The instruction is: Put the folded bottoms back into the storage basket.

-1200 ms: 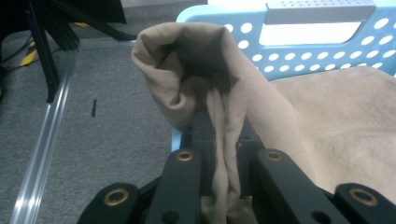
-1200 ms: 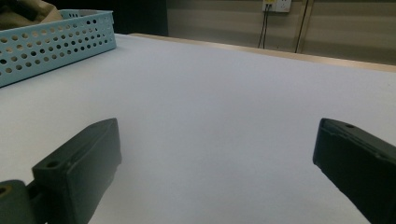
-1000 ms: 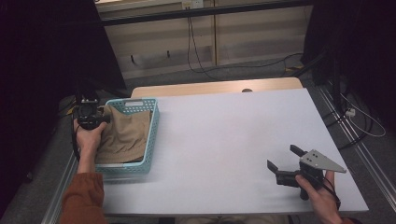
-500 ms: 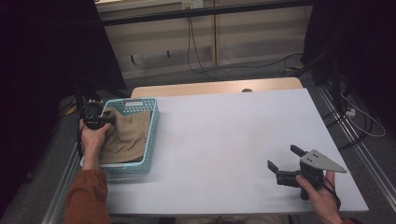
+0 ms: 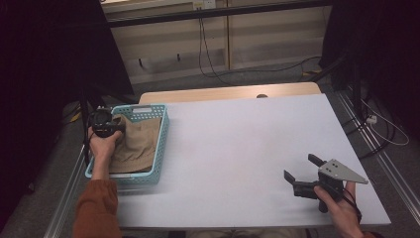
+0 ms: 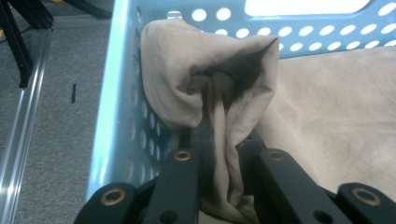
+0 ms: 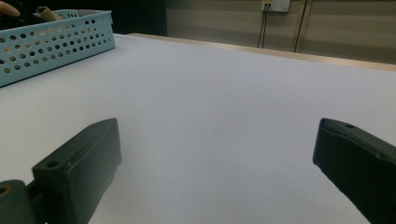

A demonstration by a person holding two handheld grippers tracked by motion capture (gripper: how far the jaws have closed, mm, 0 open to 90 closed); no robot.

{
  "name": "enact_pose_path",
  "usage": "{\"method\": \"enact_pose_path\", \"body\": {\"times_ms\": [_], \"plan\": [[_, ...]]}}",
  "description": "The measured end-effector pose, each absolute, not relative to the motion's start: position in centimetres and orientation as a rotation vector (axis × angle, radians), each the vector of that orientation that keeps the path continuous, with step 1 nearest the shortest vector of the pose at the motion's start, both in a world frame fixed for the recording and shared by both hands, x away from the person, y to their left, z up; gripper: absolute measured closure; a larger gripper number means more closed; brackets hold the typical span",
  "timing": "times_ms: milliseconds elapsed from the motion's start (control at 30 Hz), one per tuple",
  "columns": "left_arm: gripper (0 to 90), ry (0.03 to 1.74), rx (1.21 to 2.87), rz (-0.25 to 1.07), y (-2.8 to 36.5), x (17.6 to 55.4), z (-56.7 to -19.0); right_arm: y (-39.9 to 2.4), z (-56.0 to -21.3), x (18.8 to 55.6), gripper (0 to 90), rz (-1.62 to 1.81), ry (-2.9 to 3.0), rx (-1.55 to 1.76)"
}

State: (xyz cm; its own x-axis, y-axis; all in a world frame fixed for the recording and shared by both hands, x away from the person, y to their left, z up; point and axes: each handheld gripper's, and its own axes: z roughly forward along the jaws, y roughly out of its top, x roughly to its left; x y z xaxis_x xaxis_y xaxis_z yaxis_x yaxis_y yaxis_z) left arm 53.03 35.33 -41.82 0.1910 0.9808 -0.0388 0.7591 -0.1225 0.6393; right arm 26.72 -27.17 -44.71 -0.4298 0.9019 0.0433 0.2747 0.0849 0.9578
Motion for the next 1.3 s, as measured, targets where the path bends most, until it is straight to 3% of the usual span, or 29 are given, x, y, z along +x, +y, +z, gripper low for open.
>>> {"method": "enact_pose_path", "body": {"times_ms": [167, 267, 767, 1133, 1300], "plan": [[80.6, 1.613, 1.898, 0.547, 35.7, 52.7, -41.6, -27.1, -44.7, 26.7, 1.2, 1.365, 1.776, 1.164], [73.7, 1.591, 1.892, 0.551, 35.8, 52.4, -41.3, -27.1, -44.7, 26.7, 1.2, 1.363, 1.778, 1.159], [59.8, 1.512, 1.822, 0.604, 36.7, 50.8, -40.0, -27.1, -44.7, 26.7, 1.2, 1.365, 1.777, 1.156], [27.7, 1.474, 1.732, 0.593, 38.0, 49.7, -39.0, -27.1, -44.7, 26.7, 1.2, 1.367, 1.776, 1.163], [18.7, 1.456, 1.701, 0.62, 38.4, 49.0, -38.6, -27.3, -44.7, 26.7, 1.2, 1.372, 1.776, 1.165]]}}
